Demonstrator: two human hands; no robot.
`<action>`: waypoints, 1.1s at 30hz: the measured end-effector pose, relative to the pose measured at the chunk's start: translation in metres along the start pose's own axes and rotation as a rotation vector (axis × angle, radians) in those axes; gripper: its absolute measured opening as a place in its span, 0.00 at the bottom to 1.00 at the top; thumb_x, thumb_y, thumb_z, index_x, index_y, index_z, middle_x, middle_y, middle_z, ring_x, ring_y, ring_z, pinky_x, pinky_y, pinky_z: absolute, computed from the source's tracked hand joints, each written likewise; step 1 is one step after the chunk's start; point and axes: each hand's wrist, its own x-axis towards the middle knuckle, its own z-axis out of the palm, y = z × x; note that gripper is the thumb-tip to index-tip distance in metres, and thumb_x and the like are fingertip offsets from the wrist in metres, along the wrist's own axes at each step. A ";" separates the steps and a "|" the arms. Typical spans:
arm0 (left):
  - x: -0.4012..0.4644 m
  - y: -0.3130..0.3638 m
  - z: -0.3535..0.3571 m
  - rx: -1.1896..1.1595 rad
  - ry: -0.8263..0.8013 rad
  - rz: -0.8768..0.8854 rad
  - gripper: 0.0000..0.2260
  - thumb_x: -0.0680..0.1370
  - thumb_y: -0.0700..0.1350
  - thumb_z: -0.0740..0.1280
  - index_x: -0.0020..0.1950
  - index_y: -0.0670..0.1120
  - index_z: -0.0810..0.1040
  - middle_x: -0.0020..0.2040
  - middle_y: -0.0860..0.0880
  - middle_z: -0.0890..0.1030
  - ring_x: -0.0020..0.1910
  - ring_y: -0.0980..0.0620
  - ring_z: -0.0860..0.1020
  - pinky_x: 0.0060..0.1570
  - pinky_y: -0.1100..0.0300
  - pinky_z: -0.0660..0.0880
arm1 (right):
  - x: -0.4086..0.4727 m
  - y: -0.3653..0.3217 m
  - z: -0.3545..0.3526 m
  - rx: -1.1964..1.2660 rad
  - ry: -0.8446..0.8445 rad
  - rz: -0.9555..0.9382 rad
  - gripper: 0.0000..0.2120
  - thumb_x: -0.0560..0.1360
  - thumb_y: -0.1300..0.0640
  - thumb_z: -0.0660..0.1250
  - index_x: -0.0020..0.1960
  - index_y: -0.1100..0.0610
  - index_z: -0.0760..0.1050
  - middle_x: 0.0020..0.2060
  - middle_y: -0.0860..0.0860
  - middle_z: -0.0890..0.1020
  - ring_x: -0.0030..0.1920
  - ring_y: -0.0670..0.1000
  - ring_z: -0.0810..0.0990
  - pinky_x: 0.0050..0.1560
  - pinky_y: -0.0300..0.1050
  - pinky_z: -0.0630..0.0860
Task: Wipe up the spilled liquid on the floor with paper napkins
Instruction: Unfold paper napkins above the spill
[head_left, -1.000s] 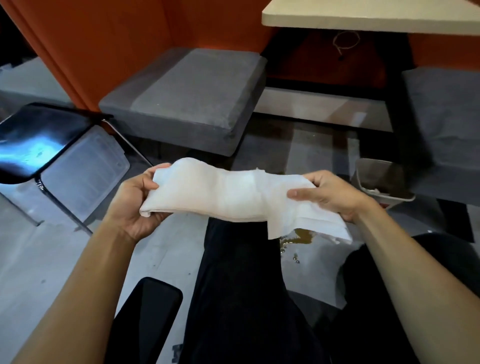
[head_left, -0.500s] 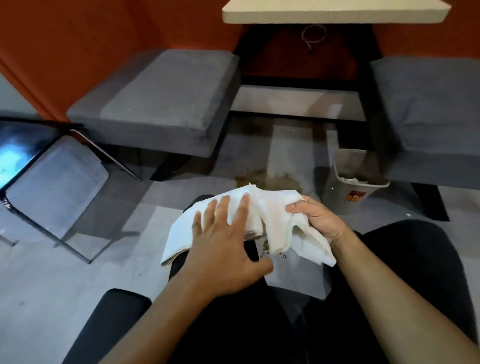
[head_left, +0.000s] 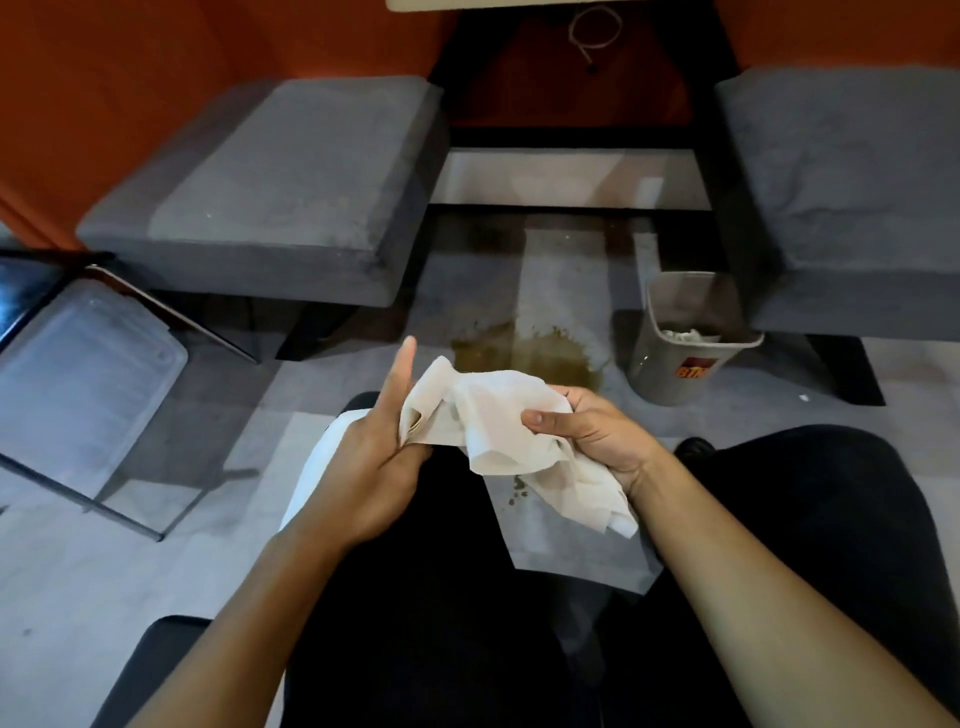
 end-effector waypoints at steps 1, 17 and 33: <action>-0.001 0.001 0.000 0.005 -0.031 0.046 0.41 0.80 0.43 0.65 0.78 0.74 0.43 0.62 0.73 0.75 0.61 0.70 0.75 0.62 0.67 0.70 | 0.000 -0.001 0.001 0.020 -0.012 -0.008 0.18 0.65 0.61 0.77 0.55 0.60 0.85 0.49 0.59 0.87 0.44 0.55 0.87 0.41 0.47 0.84; 0.007 0.014 0.000 0.296 -0.070 0.176 0.14 0.77 0.65 0.64 0.46 0.56 0.68 0.56 0.59 0.78 0.46 0.57 0.76 0.48 0.58 0.71 | 0.008 0.006 -0.003 0.015 0.101 0.031 0.09 0.74 0.69 0.67 0.51 0.63 0.84 0.43 0.58 0.87 0.39 0.54 0.86 0.40 0.47 0.84; 0.005 -0.012 -0.020 -0.517 0.724 -0.465 0.17 0.79 0.38 0.55 0.50 0.60 0.77 0.54 0.56 0.76 0.53 0.41 0.80 0.31 0.48 0.79 | 0.007 0.023 0.003 -0.045 0.227 0.050 0.17 0.72 0.58 0.74 0.59 0.61 0.81 0.46 0.59 0.86 0.39 0.52 0.84 0.35 0.45 0.82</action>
